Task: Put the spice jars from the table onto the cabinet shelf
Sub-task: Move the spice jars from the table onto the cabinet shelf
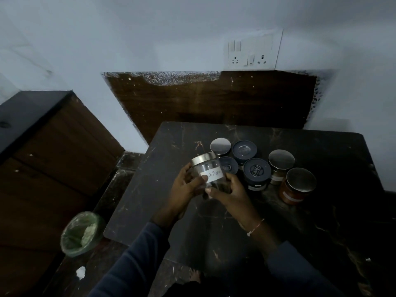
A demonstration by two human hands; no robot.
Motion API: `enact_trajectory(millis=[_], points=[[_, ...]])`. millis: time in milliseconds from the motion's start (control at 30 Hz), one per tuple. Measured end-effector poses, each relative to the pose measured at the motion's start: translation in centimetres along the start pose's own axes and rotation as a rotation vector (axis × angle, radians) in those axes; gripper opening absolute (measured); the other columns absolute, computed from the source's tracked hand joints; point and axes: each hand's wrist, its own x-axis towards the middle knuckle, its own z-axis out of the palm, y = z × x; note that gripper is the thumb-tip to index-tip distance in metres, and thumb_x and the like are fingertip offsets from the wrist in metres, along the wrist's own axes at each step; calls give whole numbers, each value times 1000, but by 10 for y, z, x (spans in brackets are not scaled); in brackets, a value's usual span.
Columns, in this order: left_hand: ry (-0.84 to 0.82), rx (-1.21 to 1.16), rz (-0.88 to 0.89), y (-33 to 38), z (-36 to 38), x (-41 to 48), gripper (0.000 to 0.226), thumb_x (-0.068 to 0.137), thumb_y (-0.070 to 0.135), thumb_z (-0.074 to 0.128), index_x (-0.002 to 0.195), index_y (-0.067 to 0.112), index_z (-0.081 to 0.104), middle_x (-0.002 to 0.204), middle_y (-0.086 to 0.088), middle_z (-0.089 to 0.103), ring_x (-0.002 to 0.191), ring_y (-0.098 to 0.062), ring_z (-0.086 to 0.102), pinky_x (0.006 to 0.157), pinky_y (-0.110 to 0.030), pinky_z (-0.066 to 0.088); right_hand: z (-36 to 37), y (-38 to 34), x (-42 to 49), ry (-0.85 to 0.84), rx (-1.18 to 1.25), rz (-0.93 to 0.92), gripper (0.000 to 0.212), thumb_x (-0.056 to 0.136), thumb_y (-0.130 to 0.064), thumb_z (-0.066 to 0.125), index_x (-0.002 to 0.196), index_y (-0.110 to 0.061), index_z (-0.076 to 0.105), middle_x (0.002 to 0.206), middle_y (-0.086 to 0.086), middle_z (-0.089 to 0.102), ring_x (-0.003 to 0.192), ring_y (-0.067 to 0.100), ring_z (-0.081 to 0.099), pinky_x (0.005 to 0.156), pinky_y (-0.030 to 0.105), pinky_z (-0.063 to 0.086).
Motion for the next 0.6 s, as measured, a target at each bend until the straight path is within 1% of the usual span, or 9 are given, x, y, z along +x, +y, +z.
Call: enact_trajectory(millis=[33,100,200,300,367,433,500,567,600], points=[[10,9,11,3,-1,1,70,70,30,82,131,23,50,118,-4,69,101,-27,70,71,-32,57,-1,-5,2,-17,-9,9,59,76,-28,80,129,-23,53,118,-1,68,108,17,66,93,41,56],[13,43,32,14,-6,4,66,69,33,81,127,24,52,115,-2,71,98,-26,71,69,-33,58,-2,-18,7,-25,49,19,44,80,-33,75,119,-17,60,112,4,72,106,24,68,92,43,56],[-35,51,71,41,-14,8,63,71,39,81,126,24,55,118,-6,69,101,-28,70,72,-34,58,4,-47,18,-50,135,4,26,90,-27,64,111,-12,64,108,10,73,105,28,69,79,35,59],[-125,47,155,73,-24,11,54,84,31,69,134,21,52,126,-12,64,109,-30,65,77,-33,56,21,-76,29,-106,140,-31,23,94,-23,59,114,-12,63,108,10,73,99,24,72,69,28,58],[-172,46,211,99,-32,14,51,88,25,62,137,16,49,130,-15,61,115,-33,62,84,-39,56,34,-98,39,-114,102,-78,22,94,-20,59,114,-12,62,107,9,74,94,20,73,66,25,58],[-176,58,266,130,-37,18,47,89,22,61,135,13,52,129,-15,62,117,-33,61,90,-43,55,44,-128,48,-127,3,-136,23,91,-20,62,114,-14,62,108,8,73,90,16,74,67,23,57],[-179,85,347,175,-41,26,43,90,20,60,131,10,56,127,-18,63,117,-34,61,92,-44,54,59,-172,58,-170,-85,-213,36,85,-24,70,118,-15,60,109,10,73,88,16,74,68,26,58],[-177,116,441,226,-41,34,44,86,18,61,129,7,57,124,-21,63,113,-34,62,90,-44,55,75,-227,64,-202,-153,-318,66,72,-32,83,129,-20,51,107,11,73,90,19,74,73,32,59],[-173,137,505,256,-40,38,44,85,19,62,128,8,59,122,-20,65,110,-32,64,86,-41,57,85,-259,66,-195,-208,-382,82,66,-37,87,135,-27,44,106,10,74,92,20,74,77,34,59]])
